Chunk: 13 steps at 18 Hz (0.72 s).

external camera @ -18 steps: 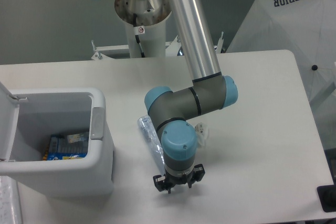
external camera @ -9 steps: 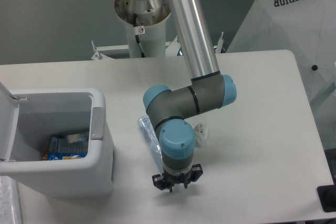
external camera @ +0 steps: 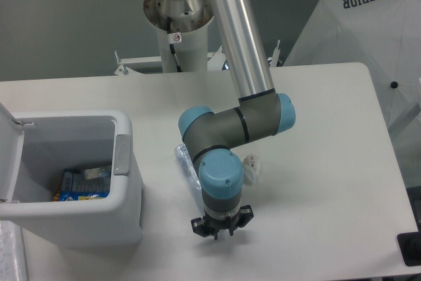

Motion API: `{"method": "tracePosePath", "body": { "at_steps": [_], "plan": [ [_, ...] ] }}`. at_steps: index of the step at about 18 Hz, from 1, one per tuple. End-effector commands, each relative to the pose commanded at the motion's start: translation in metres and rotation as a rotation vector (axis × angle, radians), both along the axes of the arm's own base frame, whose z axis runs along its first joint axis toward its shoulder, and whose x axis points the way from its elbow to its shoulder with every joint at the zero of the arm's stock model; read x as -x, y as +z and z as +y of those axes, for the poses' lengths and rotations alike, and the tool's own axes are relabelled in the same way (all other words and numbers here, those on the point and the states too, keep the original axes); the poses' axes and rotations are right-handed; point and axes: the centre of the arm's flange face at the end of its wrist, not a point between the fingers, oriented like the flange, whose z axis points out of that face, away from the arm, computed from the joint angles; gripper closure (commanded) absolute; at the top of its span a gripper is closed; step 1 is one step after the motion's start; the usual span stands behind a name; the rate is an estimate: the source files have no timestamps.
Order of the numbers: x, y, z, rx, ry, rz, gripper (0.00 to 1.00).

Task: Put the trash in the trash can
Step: 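Lower the gripper around the bottle cap and close it, then lift the bottle by its cap off the table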

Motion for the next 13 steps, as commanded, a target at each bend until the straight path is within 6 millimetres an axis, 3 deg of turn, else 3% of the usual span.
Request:
{"method": "tracePosePath", "body": {
  "at_steps": [6,11,13],
  "plan": [
    [0.007,0.015,0.000,-0.021,0.003,0.011,0.67],
    [0.015,0.045,0.001,-0.083,0.010,0.025,0.67],
    [0.021,0.072,-0.003,-0.143,0.017,0.022,0.67]
  ]
}}
